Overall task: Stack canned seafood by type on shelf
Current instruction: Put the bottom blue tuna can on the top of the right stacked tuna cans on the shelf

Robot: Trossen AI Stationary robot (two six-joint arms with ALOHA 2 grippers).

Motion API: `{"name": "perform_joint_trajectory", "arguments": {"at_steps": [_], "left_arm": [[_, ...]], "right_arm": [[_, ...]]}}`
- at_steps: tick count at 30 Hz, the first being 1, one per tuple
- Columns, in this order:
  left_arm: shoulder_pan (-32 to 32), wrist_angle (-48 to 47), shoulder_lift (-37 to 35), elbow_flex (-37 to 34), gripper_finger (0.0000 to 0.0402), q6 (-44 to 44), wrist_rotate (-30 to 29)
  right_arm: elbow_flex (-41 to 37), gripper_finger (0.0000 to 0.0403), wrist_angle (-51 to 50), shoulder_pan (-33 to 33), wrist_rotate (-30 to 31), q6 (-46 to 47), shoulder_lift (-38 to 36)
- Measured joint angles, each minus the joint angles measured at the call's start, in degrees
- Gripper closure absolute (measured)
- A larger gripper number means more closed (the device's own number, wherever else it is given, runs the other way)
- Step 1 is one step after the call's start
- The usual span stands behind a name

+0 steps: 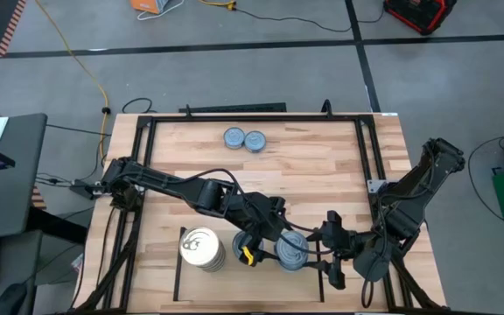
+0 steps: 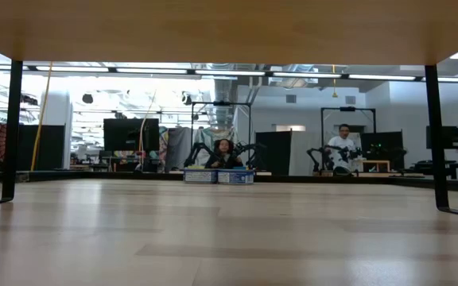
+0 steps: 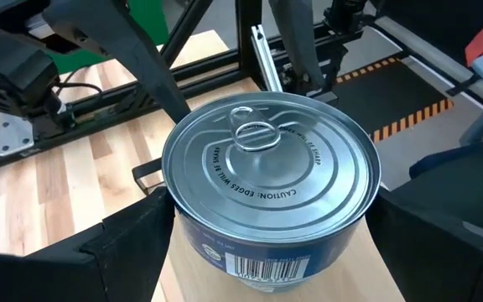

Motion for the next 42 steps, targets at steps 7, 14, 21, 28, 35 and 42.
{"name": "perform_joint_trajectory", "arguments": {"at_steps": [7, 14, 21, 28, 35, 42], "left_arm": [[0.02, -0.02, 0.00, 0.00, 0.0033, 1.71, 0.62], [0.08, -1.58, 0.00, 0.06, 0.0032, 2.89, 1.87], [0.30, -1.78, 0.00, 0.10, 0.0031, 5.09, 3.48], [1.04, -2.00, 0.02, 0.09, 0.0031, 6.80, 7.16], [1.09, -1.92, 0.02, 0.09, 0.0030, 7.17, 7.17], [1.61, -1.85, 0.02, 0.09, 0.0030, 7.57, 5.86]], "right_arm": [[0.00, 0.0072, -0.72, 0.00, -0.23, -0.18, -0.04], [0.00, 0.0072, -0.77, -0.02, -0.23, -0.18, -0.04], [0.00, 0.0072, -0.40, -0.02, -0.36, -0.15, -0.07], [0.00, 0.0072, -0.41, -0.02, -0.89, -0.35, -0.09], [0.00, 0.0072, -0.48, -0.02, -0.93, -0.37, -0.09], [0.00, 0.0072, 0.35, -0.02, -0.56, -0.74, -0.09]]}}
